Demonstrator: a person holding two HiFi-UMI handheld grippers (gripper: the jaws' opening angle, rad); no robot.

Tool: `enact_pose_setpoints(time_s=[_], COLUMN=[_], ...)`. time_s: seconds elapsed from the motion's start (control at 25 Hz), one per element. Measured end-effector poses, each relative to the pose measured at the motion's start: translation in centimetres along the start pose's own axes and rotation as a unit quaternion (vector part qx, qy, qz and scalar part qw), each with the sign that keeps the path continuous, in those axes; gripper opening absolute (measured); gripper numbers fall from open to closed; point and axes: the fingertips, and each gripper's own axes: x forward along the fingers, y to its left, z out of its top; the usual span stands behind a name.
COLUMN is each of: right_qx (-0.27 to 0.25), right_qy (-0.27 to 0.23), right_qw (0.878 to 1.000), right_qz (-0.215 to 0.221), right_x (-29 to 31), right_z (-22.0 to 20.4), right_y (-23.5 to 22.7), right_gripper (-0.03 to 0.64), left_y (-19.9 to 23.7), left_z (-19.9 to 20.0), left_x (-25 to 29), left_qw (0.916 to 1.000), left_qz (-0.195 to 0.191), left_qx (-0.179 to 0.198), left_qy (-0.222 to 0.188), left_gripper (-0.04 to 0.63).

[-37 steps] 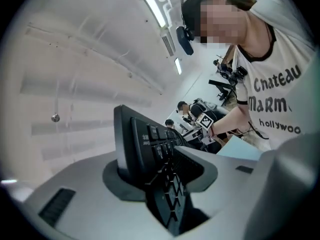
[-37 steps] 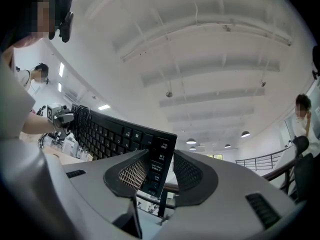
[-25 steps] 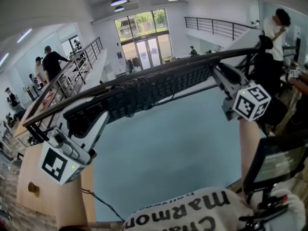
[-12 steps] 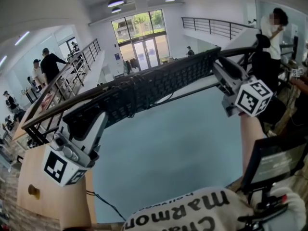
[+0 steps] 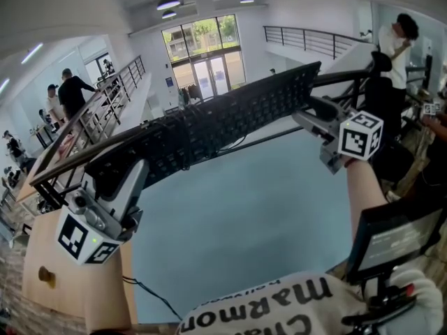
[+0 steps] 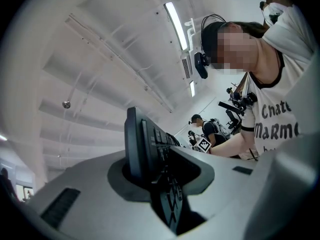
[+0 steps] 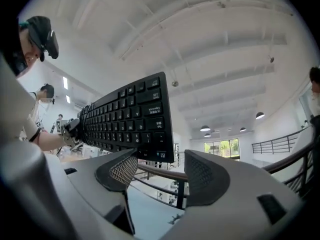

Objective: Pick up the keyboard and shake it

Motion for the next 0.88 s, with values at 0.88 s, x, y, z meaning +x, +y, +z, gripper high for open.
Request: enact_pose_setpoints(time_s=[0.88], right_qx=[-0.076], right_qy=[-0.071], right_qw=[0.993], right_qz=[-0.051], right_x=[0.5], right_z=[0.9], right_y=[2.1], right_gripper=[0.227], left_y=[3.2], left_z=[0.2], left_x=[0.7], left_qw=[0.9887], left_qz=[0.076], left_qx=[0.121], left_qy=[0.044], left_gripper=[0.342])
